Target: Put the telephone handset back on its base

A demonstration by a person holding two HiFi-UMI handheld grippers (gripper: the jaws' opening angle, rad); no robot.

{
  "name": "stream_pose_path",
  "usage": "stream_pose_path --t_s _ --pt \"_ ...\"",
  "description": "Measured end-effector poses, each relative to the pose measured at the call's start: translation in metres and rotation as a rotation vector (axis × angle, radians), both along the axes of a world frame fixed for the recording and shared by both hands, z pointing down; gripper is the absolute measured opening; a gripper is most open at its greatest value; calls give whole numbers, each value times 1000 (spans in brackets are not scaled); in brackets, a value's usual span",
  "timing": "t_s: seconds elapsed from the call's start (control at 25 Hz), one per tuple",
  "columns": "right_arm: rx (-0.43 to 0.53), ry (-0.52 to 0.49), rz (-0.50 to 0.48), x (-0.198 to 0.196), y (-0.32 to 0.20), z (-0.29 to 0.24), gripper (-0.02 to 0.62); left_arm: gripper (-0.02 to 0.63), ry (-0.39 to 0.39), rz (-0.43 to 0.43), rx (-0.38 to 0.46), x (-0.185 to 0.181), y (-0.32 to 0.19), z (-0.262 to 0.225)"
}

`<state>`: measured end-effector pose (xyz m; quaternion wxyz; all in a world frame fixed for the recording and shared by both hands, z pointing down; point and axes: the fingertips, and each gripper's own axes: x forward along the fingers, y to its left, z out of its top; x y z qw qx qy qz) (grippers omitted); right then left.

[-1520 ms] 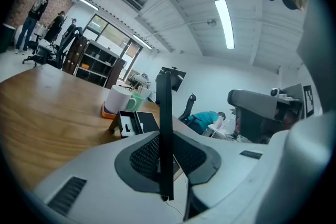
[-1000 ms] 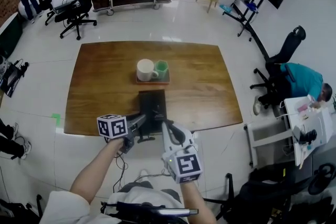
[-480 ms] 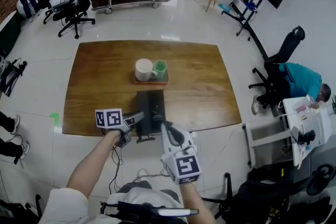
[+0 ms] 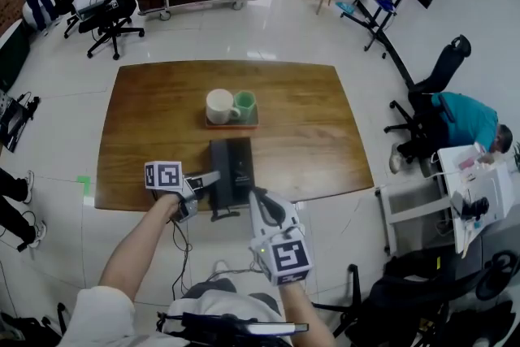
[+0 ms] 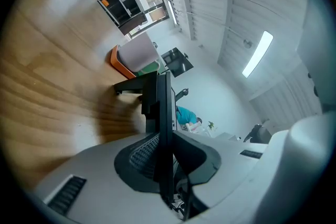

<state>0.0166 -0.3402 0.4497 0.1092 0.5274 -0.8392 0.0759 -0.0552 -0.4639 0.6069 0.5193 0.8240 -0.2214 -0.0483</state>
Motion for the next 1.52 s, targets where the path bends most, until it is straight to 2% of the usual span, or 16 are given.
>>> stream_pose_path --t_s 0.2,0.56,0.64,1.04,1.16,1.2,1.36,1.52 --pt "-2 -7 -1 1 -1 0 4 69 8 -11 8 0 -1 1" --pt "-9 -2 -9 -4 0 1 5 97 -56 -62 46 -6 -5 5" --pt "-9 -6 -12 -6 0 0 4 129 -52 -90 52 -9 -8 3" --pt "-6 -3 -20 -8 2 -1 5 129 -48 -160 67 -19 -8 -8" --pt "-2 1 -28 -10 6 -1 4 128 -78 -207 111 -29 -6 -13" --pt "0 4 -33 -11 7 -1 4 104 -86 -225 130 -33 -5 -17" --pt "10 9 -52 -16 14 -4 5 95 -84 -263 184 -40 4 -33" --pt "21 9 -77 -25 25 -14 3 41 -93 -292 260 -47 23 -54"
